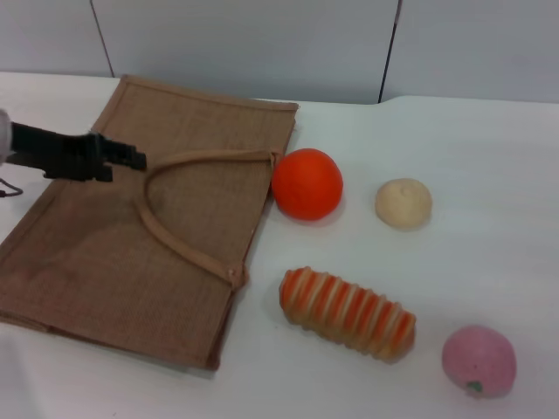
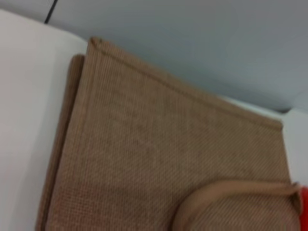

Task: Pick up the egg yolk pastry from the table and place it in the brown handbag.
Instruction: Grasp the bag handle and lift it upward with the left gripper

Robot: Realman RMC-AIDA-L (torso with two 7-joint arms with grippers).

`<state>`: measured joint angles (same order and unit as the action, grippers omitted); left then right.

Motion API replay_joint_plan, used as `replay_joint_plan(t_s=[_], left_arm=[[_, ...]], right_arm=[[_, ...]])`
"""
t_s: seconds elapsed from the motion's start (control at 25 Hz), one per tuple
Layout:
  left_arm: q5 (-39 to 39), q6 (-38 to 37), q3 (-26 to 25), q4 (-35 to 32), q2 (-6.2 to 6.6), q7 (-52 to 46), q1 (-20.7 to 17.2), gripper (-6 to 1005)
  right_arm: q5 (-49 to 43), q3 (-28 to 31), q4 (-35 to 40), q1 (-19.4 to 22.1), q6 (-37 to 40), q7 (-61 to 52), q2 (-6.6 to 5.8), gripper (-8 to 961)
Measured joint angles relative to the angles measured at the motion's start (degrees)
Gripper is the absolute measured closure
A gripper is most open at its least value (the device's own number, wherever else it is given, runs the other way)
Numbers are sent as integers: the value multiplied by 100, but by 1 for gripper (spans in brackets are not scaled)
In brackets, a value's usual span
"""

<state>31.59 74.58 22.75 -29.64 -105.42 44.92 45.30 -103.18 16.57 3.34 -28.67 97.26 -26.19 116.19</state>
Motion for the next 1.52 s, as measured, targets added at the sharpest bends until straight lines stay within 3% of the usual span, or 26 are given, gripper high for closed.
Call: replay_joint_plan(t_s=[0.4,1.52], left_arm=[[-571,-374,101,380,-73,-159,330,307],[-671,-1064,449,604,-139,-95,542,417]], right_arm=[[0,-15,0,-18,19,-2,0,134],[0,-13,-16,-26,22,-9,0,133]])
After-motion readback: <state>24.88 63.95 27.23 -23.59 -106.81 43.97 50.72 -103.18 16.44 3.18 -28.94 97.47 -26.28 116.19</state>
